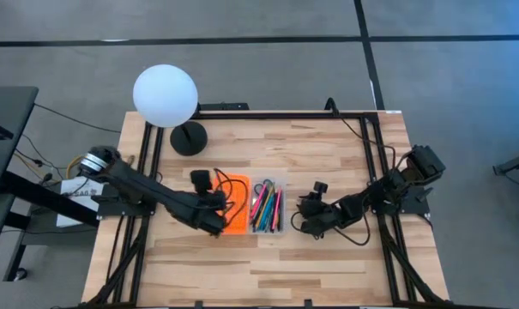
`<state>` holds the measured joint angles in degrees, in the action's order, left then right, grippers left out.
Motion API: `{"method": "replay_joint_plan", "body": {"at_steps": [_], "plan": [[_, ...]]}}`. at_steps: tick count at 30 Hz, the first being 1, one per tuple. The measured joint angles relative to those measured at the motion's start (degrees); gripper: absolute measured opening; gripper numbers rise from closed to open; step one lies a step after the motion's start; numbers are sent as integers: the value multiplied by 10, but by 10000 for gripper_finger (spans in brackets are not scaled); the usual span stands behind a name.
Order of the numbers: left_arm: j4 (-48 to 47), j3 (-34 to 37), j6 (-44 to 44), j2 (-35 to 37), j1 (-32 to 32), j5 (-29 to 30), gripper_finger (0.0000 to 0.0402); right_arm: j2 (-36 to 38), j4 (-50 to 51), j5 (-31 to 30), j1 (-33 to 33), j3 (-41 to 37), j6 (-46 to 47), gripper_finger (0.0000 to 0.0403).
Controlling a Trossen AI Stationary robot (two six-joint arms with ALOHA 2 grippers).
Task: Pick & place school supplies into a supply box
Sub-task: Close the orange supply box
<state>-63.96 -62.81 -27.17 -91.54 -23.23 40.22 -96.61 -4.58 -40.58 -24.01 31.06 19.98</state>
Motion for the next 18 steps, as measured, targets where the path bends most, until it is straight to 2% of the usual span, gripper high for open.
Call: {"method": "replay_joint_plan", "body": {"at_steps": [4, 10, 15, 18], "plan": [[26, 54, -35, 96, -28, -36, 157, 1, -16, 8, 0, -7, -3, 134], [126, 205, -63, 223, -39, -126, 157, 0, -53, 33, 1, -8, -34, 134], [239, 310, -59, 281, -37, -135, 157, -1, -86, 71, 3, -8, -74, 134], [266, 349, -56, 291, -29, -149, 157, -1, -115, 116, 16, -8, -107, 134]]}}
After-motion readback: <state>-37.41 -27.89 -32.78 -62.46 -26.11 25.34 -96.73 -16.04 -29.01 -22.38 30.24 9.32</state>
